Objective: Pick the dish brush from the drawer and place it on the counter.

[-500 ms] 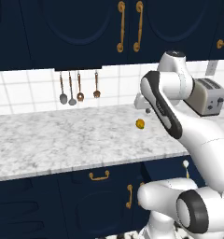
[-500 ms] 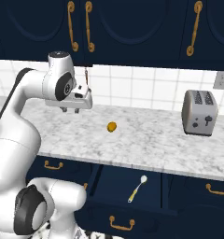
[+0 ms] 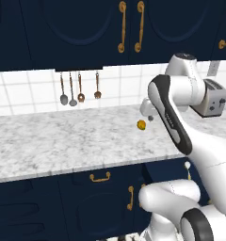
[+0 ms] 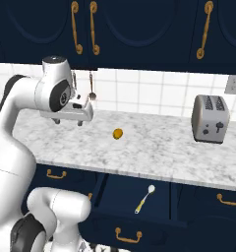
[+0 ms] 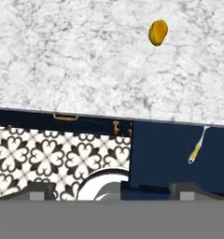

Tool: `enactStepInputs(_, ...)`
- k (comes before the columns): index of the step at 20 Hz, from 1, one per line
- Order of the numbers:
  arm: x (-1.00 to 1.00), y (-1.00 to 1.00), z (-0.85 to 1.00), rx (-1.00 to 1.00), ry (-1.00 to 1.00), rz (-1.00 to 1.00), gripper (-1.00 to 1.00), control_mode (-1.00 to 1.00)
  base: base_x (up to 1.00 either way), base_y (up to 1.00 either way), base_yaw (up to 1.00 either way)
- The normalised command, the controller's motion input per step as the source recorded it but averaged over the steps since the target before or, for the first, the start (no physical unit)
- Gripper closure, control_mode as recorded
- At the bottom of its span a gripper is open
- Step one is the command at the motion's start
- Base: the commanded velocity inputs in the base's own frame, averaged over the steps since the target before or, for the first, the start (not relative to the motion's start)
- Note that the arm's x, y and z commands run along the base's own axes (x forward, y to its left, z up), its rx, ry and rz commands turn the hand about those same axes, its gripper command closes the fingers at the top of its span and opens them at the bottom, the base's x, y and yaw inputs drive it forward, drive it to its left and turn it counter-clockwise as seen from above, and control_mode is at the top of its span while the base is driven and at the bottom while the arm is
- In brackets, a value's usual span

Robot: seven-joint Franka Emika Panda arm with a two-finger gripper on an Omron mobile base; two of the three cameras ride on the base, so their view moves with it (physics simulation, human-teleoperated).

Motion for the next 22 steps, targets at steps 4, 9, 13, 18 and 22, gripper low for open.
enactStepInputs(4,-0.48,0.03,0.0,0.0,0.0,0.02,-1.0,1.0,-0.13,0.07,0.02)
enactStepInputs(9,0.0,0.0,0.0,0.0,0.0,0.0,-1.0,1.0,-0.48,0.41,0.11)
enactStepInputs(13,0.0,0.0,0.0,0.0,0.0,0.0,-1.0,1.0,-0.03,0.55,0.02)
enactStepInputs(18,0.0,0.0,0.0,0.0,0.0,0.0,-1.0,1.0,0.03,0.21,-0.04)
enactStepInputs(22,-0.35,-0.22,0.0,0.0,0.0,-0.14,-1.0,-1.0,0.0,0.0,-0.03)
